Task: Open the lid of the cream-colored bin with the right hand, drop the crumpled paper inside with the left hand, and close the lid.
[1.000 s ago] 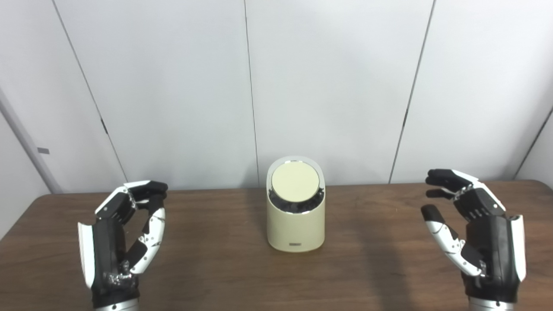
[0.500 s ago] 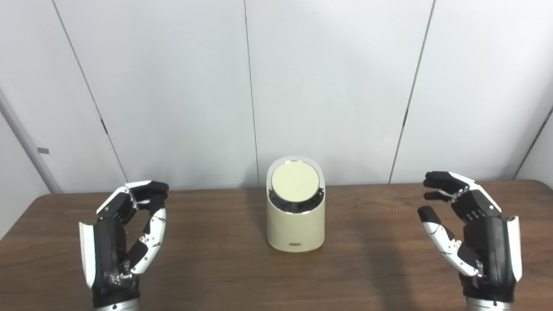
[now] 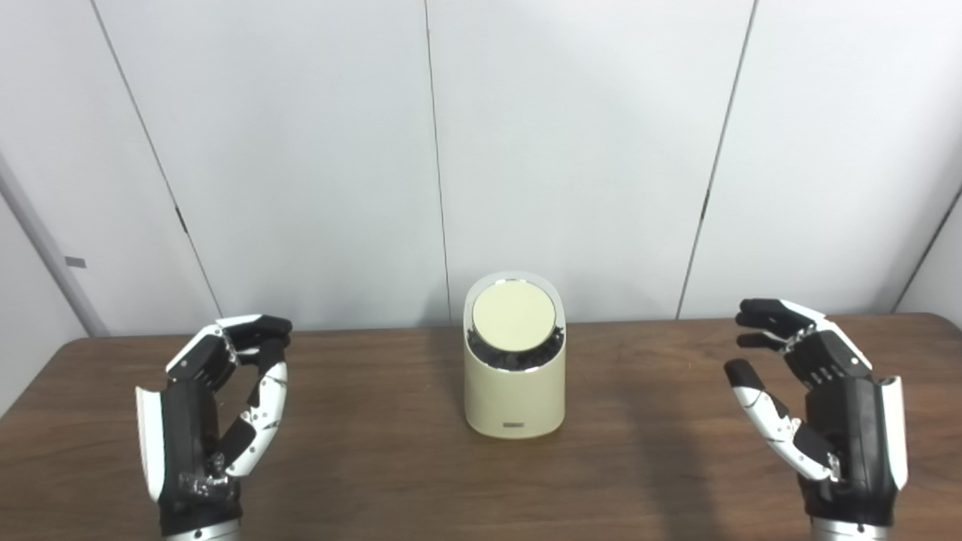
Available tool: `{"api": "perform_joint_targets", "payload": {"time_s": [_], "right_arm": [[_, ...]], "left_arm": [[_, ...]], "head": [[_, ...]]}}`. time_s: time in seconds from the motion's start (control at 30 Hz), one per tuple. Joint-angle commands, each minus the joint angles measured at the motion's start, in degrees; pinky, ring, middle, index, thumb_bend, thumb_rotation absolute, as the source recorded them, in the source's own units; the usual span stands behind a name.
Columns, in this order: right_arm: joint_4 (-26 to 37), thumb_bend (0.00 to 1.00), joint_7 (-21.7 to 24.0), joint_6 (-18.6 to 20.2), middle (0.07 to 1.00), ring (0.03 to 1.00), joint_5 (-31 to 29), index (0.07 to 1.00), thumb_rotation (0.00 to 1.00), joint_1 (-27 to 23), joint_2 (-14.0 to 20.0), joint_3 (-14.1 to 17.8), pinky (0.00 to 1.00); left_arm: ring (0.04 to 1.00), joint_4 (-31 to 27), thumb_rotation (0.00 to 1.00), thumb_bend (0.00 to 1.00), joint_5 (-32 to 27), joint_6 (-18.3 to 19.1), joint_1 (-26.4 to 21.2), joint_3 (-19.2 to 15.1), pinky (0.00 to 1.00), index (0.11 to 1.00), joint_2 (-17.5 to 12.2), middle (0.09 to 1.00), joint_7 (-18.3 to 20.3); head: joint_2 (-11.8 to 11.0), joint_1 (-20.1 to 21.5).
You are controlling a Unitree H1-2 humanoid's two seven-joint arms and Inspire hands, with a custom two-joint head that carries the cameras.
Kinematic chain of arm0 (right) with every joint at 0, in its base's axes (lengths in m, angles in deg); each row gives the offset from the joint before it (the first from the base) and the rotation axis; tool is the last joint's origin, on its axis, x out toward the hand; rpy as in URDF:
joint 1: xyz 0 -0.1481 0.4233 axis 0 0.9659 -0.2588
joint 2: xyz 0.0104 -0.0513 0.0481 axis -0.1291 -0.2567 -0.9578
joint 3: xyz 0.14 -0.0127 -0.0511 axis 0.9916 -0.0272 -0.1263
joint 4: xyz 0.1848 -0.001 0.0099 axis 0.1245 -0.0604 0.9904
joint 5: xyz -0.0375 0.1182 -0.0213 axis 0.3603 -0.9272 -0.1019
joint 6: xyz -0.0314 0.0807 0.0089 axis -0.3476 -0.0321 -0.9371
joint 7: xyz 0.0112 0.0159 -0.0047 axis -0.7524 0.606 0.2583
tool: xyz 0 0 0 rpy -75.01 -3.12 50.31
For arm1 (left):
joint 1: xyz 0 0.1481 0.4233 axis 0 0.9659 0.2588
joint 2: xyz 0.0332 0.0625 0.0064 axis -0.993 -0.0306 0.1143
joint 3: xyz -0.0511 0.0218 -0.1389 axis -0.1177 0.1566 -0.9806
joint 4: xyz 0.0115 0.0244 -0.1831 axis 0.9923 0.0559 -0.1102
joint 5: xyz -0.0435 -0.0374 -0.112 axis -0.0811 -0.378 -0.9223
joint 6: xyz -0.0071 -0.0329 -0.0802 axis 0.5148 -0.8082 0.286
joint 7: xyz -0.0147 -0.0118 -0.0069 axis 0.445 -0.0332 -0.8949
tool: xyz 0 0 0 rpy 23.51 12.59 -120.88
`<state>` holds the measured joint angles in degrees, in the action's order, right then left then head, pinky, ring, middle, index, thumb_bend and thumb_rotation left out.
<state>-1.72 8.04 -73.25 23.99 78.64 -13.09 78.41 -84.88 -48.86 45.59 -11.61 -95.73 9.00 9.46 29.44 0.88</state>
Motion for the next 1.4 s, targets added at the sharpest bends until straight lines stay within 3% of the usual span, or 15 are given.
{"api": "perform_joint_targets", "payload": {"time_s": [0.0,0.9,1.37], "right_arm": [[1.31,0.27,0.07,-2.20,0.694,0.675,-0.12,0.658,0.28,-1.09,0.14,-0.13,0.58],[0.03,0.27,0.00,-3.53,0.697,0.684,0.01,0.660,0.31,-1.44,0.75,0.19,0.59],[0.79,0.28,-0.41,-2.00,0.687,0.668,0.94,0.653,0.34,-2.18,0.37,0.55,0.57]], "left_arm": [[0.571,-0.96,0.20,0.21,0.07,-1.53,-0.88,-0.08,0.46,0.559,-0.12,0.599,-0.22],[0.573,-0.27,0.21,0.20,0.31,-1.96,-1.32,-0.04,0.47,0.560,-0.20,0.597,-0.36],[0.582,0.07,0.22,0.21,0.59,-1.98,-1.81,-0.03,0.48,0.564,0.05,0.602,-0.50]], "head": [[0.08,0.03],[-0.15,0.51],[-0.38,0.34]]}}
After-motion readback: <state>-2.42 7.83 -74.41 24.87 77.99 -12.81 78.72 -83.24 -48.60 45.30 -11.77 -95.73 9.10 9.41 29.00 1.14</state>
